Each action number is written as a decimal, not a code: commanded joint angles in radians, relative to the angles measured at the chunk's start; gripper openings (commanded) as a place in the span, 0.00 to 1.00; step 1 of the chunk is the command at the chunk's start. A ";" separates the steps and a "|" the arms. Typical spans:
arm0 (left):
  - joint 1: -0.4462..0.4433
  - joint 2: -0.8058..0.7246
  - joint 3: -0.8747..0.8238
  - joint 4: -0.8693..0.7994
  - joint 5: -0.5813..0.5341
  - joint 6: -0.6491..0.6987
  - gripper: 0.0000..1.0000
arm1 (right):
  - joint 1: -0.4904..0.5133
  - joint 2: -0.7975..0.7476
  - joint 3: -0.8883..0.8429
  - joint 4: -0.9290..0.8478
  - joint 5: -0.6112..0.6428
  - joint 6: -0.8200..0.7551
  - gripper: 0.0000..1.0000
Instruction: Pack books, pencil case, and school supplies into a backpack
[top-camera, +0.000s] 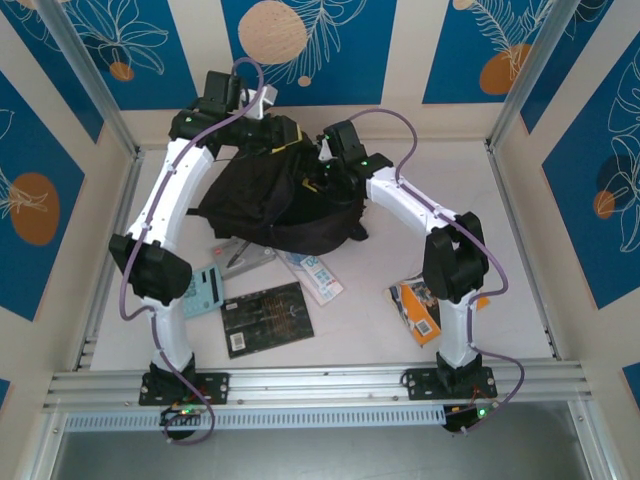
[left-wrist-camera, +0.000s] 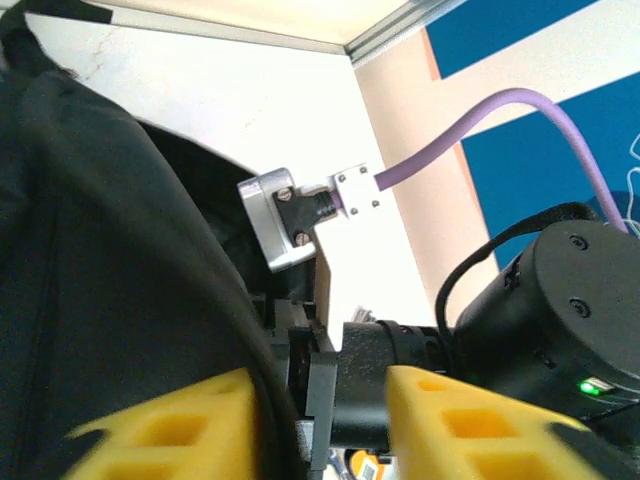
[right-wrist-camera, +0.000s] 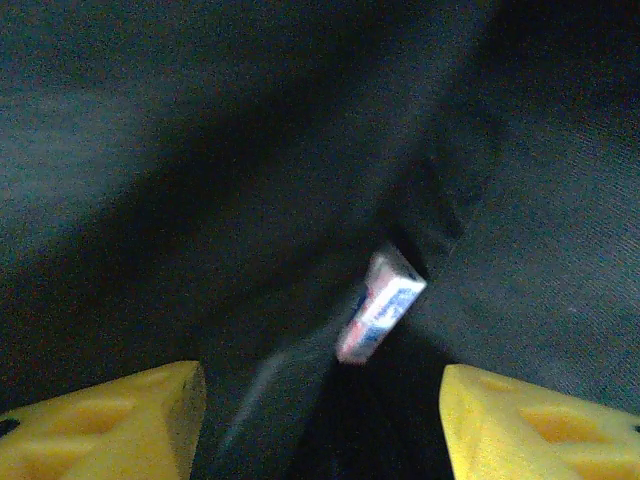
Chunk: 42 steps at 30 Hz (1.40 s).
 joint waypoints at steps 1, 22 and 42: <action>-0.014 0.021 0.013 -0.024 -0.003 0.019 0.49 | -0.007 -0.035 -0.084 0.136 -0.115 0.095 0.62; -0.098 0.057 0.005 -0.143 -0.288 0.189 0.51 | -0.026 -0.053 -0.200 0.220 -0.149 0.139 0.54; -0.054 -0.130 -0.168 0.042 -0.357 0.096 0.00 | 0.043 -0.389 -0.449 0.170 0.032 -0.117 0.56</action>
